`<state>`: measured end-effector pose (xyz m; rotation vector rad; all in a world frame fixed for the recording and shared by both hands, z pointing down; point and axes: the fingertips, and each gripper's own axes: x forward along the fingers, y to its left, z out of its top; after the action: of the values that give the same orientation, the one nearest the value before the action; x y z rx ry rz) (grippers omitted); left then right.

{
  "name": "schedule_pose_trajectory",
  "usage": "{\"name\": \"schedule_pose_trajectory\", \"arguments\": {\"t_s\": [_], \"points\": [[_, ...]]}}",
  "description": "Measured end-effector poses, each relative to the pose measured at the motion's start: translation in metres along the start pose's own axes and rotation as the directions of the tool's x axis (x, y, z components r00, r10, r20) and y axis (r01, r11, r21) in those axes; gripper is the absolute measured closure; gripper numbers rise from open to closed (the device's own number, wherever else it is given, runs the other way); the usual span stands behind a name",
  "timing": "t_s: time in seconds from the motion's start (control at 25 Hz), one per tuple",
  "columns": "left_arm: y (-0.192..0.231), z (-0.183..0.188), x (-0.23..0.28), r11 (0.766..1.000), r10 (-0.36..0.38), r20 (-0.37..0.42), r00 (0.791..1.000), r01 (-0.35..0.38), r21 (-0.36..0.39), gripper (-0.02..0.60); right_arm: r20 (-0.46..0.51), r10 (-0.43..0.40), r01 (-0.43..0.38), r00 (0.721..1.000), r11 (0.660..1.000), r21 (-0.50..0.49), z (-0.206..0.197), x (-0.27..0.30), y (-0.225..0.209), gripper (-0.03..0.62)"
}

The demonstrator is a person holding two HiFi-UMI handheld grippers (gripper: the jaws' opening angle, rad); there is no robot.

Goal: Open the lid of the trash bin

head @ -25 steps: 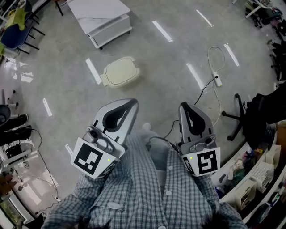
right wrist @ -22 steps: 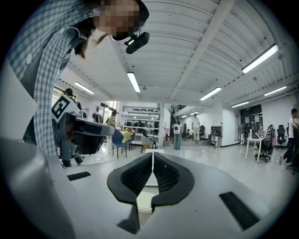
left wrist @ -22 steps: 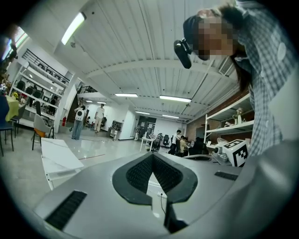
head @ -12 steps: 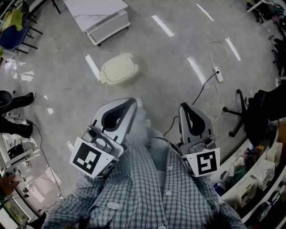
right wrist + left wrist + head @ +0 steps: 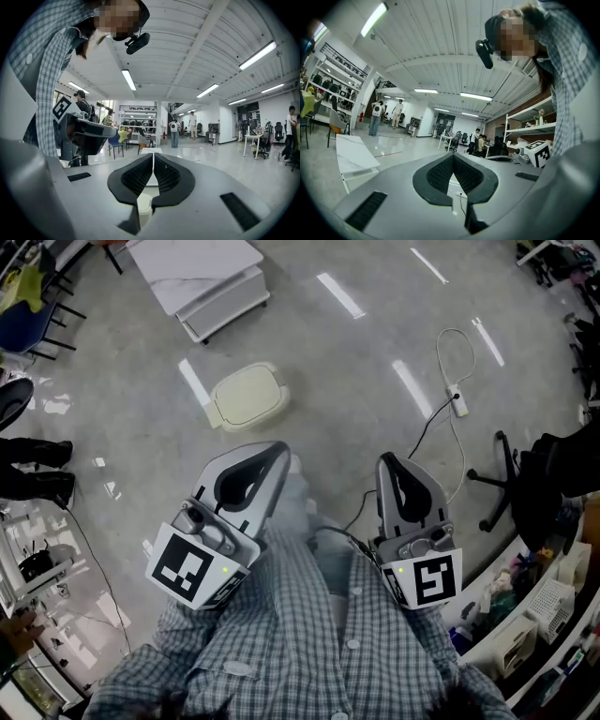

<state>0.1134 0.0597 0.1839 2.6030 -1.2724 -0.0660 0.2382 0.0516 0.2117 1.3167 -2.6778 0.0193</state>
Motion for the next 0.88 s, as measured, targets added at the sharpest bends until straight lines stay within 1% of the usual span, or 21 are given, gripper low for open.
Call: {"name": "schedule_pose_trajectory", "arguments": {"t_s": [0.24, 0.36, 0.44, 0.76, 0.88], "points": [[0.026, 0.014, 0.026, 1.0, -0.006, 0.008, 1.0, 0.006, 0.011, 0.577, 0.006, 0.001, -0.001, 1.0, 1.0, -0.009, 0.008, 0.034, -0.019, 0.571], [0.04, 0.023, 0.036, 1.0, -0.008, 0.01, 1.0, 0.008, 0.015, 0.577, 0.036, 0.0, 0.0, 0.999, 1.0, -0.017, 0.019, 0.052, -0.025, 0.571], [0.051, 0.03, 0.042, 1.0, -0.012, 0.018, 1.0, 0.011, 0.016, 0.577, 0.033, -0.004, 0.005, 0.999, 1.0, -0.022, 0.025, 0.064, -0.028, 0.571], [0.093, 0.051, 0.064, 1.0, -0.024, 0.055, 0.998, 0.023, 0.021, 0.577, 0.074, -0.011, 0.017, 0.997, 0.997, -0.077, 0.051, 0.109, -0.041, 0.571], [0.106, 0.055, 0.07, 0.999, -0.029, 0.062, 0.998, 0.027, 0.022, 0.577, 0.054, -0.022, 0.026, 0.998, 0.996, -0.081, 0.052, 0.123, -0.045, 0.571]]}}
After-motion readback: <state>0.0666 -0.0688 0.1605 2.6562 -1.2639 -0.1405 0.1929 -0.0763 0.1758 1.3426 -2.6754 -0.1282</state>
